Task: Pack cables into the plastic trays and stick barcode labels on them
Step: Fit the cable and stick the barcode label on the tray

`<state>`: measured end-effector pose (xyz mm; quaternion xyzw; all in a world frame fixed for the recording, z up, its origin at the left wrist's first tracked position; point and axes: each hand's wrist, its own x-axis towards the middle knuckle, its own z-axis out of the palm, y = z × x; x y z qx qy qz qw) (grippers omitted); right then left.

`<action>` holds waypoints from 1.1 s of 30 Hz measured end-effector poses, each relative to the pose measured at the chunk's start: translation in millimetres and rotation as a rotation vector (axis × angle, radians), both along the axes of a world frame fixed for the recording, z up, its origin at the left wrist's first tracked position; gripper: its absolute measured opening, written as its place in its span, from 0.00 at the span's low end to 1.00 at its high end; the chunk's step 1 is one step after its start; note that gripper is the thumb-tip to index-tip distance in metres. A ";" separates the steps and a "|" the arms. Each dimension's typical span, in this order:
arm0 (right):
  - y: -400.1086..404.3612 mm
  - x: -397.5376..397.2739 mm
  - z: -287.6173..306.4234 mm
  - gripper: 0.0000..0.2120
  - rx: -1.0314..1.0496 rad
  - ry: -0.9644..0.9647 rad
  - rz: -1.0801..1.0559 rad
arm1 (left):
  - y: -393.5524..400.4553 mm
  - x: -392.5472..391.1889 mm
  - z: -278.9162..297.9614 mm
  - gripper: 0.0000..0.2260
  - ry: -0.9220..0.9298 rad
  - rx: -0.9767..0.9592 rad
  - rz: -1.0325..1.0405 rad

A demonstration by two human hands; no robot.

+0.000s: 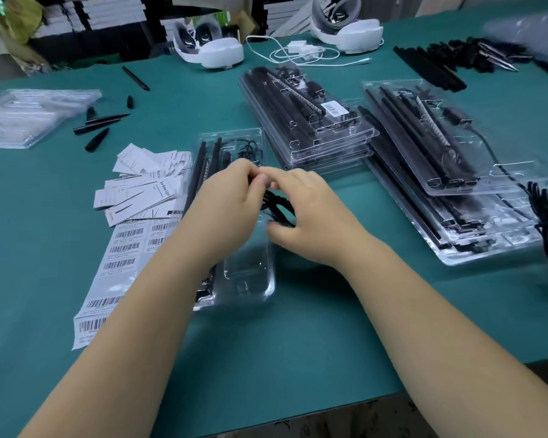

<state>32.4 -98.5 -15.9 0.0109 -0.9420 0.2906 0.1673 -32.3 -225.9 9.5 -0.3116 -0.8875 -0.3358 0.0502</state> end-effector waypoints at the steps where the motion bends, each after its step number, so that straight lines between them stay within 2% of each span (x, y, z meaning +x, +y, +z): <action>1: -1.6 -1.3 -0.8 0.27 -0.035 0.029 -0.021 | 5.8 3.2 1.8 0.06 0.013 -0.004 -0.040; 3: -2.2 -5.2 -2.2 0.20 -0.174 0.045 -0.095 | 17.1 7.2 4.0 0.06 -0.087 0.157 -0.069; 5: 2.8 -8.5 -5.5 0.10 -0.353 0.023 -0.175 | 21.3 4.3 8.3 0.07 -0.327 0.408 -0.049; 6: 6.6 -9.8 -7.3 0.08 -0.451 0.007 -0.210 | 19.2 1.1 7.6 0.06 -0.381 0.427 -0.038; 8: 14.2 -13.4 -10.3 0.07 -0.541 -0.028 -0.273 | 9.9 -6.7 -1.5 0.03 -0.230 0.169 -0.037; 10: 17.2 -16.8 -12.6 0.06 -0.448 -0.057 -0.317 | 0.1 -5.8 -13.4 0.08 -0.032 -0.184 -0.035; 12: 17.1 -18.6 -14.5 0.05 -0.252 -0.108 -0.336 | -2.8 -2.4 -23.5 0.17 0.052 -0.361 -0.008; 15: 13.3 -18.2 -16.2 0.04 0.095 -0.236 -0.307 | -2.3 -4.6 -26.9 0.18 0.051 -0.313 0.045; 17: 10.4 -15.5 -14.2 0.07 0.171 -0.283 -0.284 | -2.5 -7.8 -26.5 0.15 0.036 -0.284 0.023; 21: 2.8 -11.1 -10.3 0.11 0.223 -0.286 -0.246 | -8.8 -16.7 -20.6 0.15 -0.061 -0.142 -0.054; 25: -3.0 -7.3 -8.0 0.15 0.230 -0.294 -0.197 | -17.8 -29.1 -20.8 0.16 -0.264 0.022 -0.111; 33: -2.1 -0.4 -3.9 0.10 0.205 -0.371 -0.121 | -24.7 -35.1 -25.7 0.14 -0.442 0.221 -0.181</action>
